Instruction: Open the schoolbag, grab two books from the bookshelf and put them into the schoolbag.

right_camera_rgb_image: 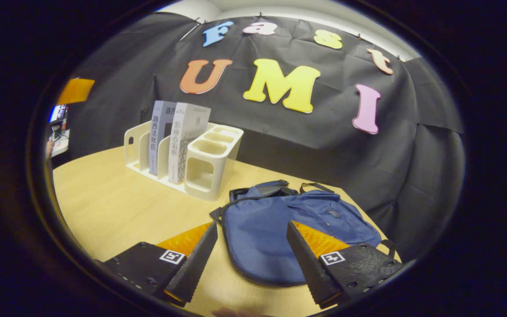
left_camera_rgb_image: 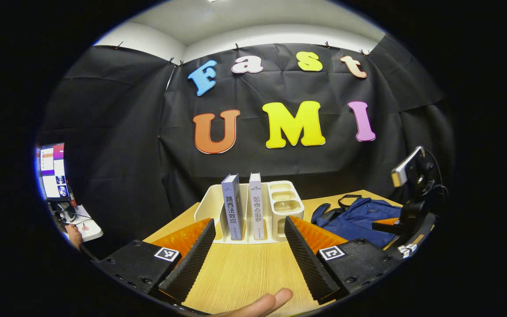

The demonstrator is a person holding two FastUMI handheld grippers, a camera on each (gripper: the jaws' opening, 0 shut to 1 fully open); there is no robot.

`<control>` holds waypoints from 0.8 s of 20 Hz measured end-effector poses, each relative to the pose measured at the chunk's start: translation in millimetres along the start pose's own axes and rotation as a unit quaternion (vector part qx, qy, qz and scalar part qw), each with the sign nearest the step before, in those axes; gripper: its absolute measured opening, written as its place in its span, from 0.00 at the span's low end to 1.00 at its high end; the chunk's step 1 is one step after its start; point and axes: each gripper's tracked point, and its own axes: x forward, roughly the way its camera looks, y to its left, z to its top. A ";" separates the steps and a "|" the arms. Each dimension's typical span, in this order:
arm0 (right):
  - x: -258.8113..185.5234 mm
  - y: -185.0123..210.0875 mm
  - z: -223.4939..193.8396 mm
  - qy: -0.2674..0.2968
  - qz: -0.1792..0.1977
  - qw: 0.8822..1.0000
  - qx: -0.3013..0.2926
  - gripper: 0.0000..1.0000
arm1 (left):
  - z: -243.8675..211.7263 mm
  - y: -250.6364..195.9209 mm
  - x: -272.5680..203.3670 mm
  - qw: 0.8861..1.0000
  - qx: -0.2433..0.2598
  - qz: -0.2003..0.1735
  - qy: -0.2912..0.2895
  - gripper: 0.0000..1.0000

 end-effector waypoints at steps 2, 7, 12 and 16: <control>13.1 8.1 -8.2 0.019 0.004 1.000 -0.017 0.96 | -4.1 0.3 2.3 1.000 -0.001 0.000 0.007 0.99; 41.1 13.6 -25.8 0.062 -0.023 0.995 -0.077 0.97 | -6.5 3.1 2.8 1.000 0.000 0.006 0.015 0.99; 55.4 -2.1 -22.8 0.075 -0.083 0.983 -0.147 0.97 | -13.8 6.2 7.2 1.000 0.001 0.013 0.028 0.99; 59.3 -1.8 -22.6 0.084 -0.093 0.983 -0.134 0.87 | -15.7 8.0 10.6 0.999 -0.003 0.016 0.034 0.99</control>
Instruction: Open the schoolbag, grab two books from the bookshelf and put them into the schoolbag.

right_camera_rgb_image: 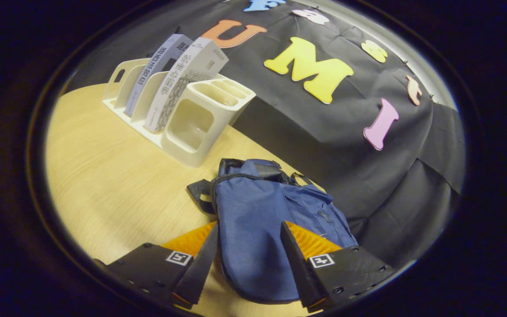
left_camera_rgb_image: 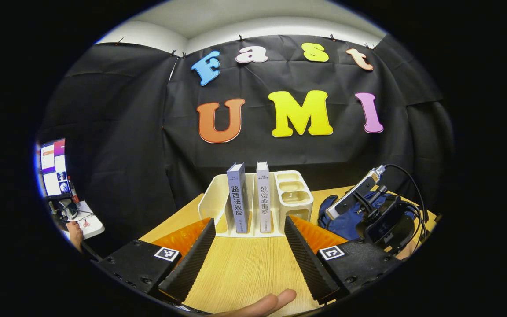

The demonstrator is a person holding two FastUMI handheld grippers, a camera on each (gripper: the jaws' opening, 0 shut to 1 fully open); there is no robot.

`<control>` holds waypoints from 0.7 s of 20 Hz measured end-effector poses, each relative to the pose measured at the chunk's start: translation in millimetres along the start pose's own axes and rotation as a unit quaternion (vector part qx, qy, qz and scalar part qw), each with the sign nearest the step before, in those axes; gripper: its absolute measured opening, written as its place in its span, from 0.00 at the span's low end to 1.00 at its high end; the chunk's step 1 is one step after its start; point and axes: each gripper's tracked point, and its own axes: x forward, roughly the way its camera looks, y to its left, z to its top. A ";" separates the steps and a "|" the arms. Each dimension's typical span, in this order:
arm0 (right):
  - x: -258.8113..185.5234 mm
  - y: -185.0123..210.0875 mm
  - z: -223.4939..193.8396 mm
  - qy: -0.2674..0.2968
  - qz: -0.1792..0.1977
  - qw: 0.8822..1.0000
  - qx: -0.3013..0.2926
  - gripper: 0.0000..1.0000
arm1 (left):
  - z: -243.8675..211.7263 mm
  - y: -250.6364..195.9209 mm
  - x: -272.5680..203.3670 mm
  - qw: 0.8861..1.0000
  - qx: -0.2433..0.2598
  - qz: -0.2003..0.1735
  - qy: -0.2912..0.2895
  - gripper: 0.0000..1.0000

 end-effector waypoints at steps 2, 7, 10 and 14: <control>7.9 3.6 -2.4 0.013 0.000 1.000 0.001 0.86 | -0.6 0.8 1.4 1.000 0.000 0.001 0.001 0.99; 7.6 2.8 3.4 0.014 -0.010 1.000 0.019 0.64 | 1.2 -0.4 0.9 1.000 -0.002 -0.002 0.000 0.99; 1.9 -3.1 11.2 0.000 -0.010 1.000 0.025 0.36 | -0.5 1.8 2.2 1.000 -0.007 -0.003 0.001 0.99; 5.2 -7.3 18.6 -0.007 -0.014 1.000 0.008 0.15 | -4.8 2.8 6.9 1.000 -0.018 -0.003 0.006 0.99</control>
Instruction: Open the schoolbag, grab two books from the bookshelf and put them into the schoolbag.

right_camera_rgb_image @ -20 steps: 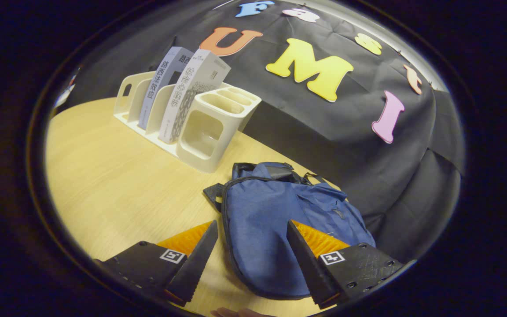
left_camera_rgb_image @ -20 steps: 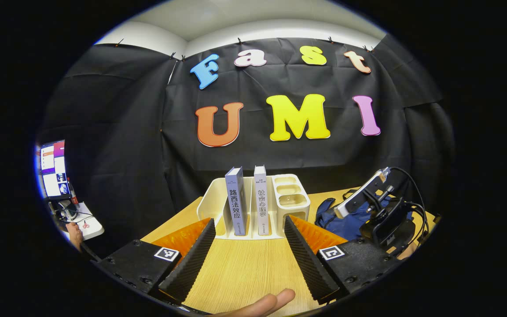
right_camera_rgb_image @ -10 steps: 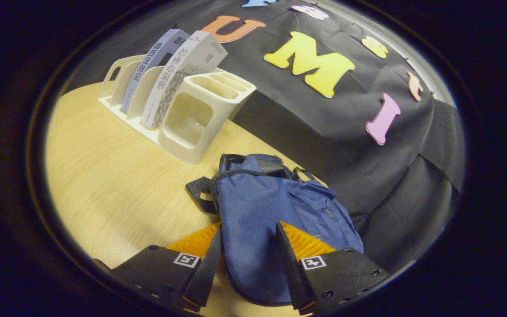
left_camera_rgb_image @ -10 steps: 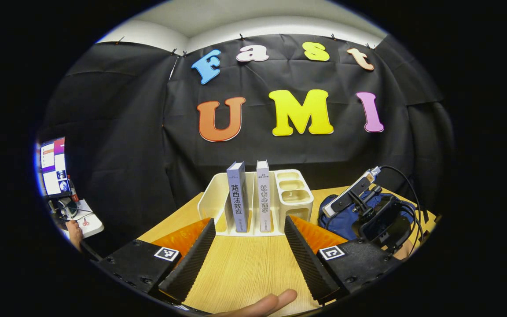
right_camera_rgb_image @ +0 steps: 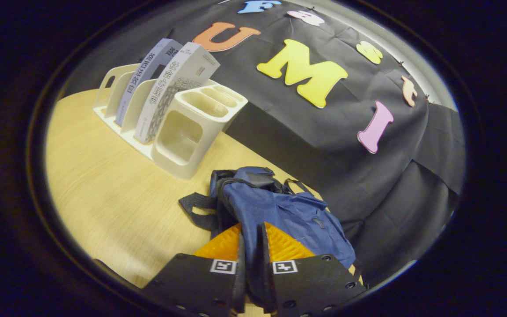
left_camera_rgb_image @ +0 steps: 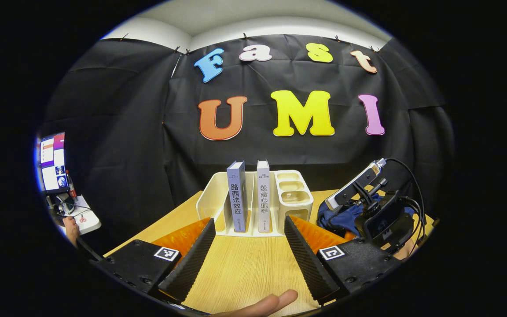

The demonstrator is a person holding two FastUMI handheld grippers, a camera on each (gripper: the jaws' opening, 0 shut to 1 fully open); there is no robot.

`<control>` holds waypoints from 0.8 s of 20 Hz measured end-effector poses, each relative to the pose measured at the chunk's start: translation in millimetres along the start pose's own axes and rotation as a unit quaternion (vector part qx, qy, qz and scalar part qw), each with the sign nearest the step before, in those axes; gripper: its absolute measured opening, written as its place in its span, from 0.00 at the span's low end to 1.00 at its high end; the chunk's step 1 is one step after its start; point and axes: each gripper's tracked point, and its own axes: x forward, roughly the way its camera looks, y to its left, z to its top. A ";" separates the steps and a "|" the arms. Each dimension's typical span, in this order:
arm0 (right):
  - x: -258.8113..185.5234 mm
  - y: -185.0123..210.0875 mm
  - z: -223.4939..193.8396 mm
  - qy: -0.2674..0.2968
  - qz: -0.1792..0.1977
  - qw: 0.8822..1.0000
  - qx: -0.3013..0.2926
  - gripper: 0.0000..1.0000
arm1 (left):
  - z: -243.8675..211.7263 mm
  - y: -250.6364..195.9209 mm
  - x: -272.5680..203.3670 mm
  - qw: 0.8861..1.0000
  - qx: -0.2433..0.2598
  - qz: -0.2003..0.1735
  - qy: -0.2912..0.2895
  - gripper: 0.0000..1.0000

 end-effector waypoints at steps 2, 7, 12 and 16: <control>3.5 3.9 -4.8 0.015 0.017 1.000 0.013 0.06 | -1.9 0.3 2.2 1.000 0.001 0.001 0.002 0.99; 0.7 -10.1 7.8 -0.010 0.040 0.999 0.025 0.01 | -7.5 1.6 11.9 1.000 -0.003 0.010 0.004 0.99; 0.5 -39.5 27.5 -0.036 0.091 0.992 0.081 0.00 | -14.9 2.7 23.6 0.999 0.023 0.027 0.007 0.99; 0.8 -76.9 37.3 -0.060 0.094 0.990 0.084 0.00 | -26.5 -15.2 39.1 0.999 0.006 0.007 0.033 1.00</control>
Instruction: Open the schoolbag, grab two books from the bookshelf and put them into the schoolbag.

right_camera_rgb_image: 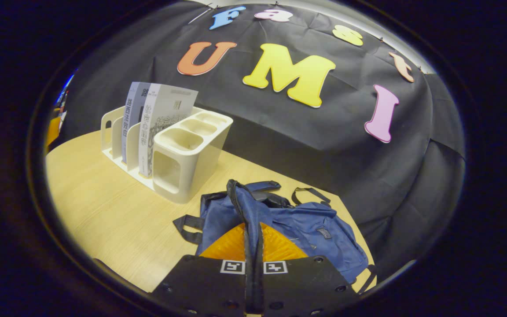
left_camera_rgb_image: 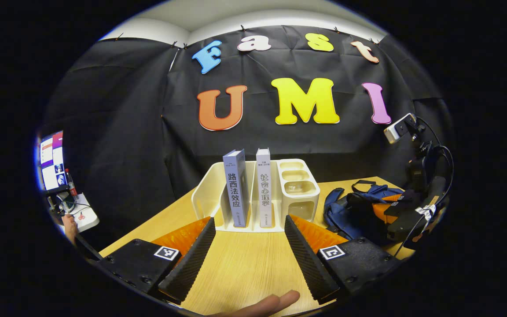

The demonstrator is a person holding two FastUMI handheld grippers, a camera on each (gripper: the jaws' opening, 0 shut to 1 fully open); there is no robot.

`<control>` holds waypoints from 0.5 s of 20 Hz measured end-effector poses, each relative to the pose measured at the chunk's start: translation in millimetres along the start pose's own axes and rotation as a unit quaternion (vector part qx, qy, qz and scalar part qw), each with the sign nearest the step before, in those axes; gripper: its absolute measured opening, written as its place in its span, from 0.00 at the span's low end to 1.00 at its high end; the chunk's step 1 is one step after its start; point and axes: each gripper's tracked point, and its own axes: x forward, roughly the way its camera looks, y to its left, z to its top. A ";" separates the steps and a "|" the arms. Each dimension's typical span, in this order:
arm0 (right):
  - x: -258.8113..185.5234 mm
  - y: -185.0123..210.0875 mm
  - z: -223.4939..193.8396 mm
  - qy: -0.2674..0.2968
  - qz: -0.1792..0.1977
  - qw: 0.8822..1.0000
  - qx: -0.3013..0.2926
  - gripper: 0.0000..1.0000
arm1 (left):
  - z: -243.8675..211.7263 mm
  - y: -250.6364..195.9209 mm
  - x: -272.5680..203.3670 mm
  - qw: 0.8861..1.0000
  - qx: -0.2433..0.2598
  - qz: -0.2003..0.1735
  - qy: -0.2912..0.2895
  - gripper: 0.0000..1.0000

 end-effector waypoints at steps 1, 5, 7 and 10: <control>-3.2 -9.7 4.9 -0.009 -0.002 1.000 0.003 0.00 | -1.1 -2.8 5.9 1.000 -0.005 -0.004 0.007 1.00; -9.2 -45.6 20.4 -0.029 0.000 0.999 0.023 0.00 | 2.6 -1.1 20.8 1.000 -0.001 -0.003 0.016 1.00; -7.1 -65.6 28.3 -0.032 -0.002 0.999 0.031 0.00 | 9.8 2.1 29.2 1.000 0.000 0.001 0.011 1.00; -6.4 -96.1 41.0 -0.034 -0.011 0.998 0.042 0.00 | 20.1 3.2 43.9 1.000 -0.008 -0.004 0.019 1.00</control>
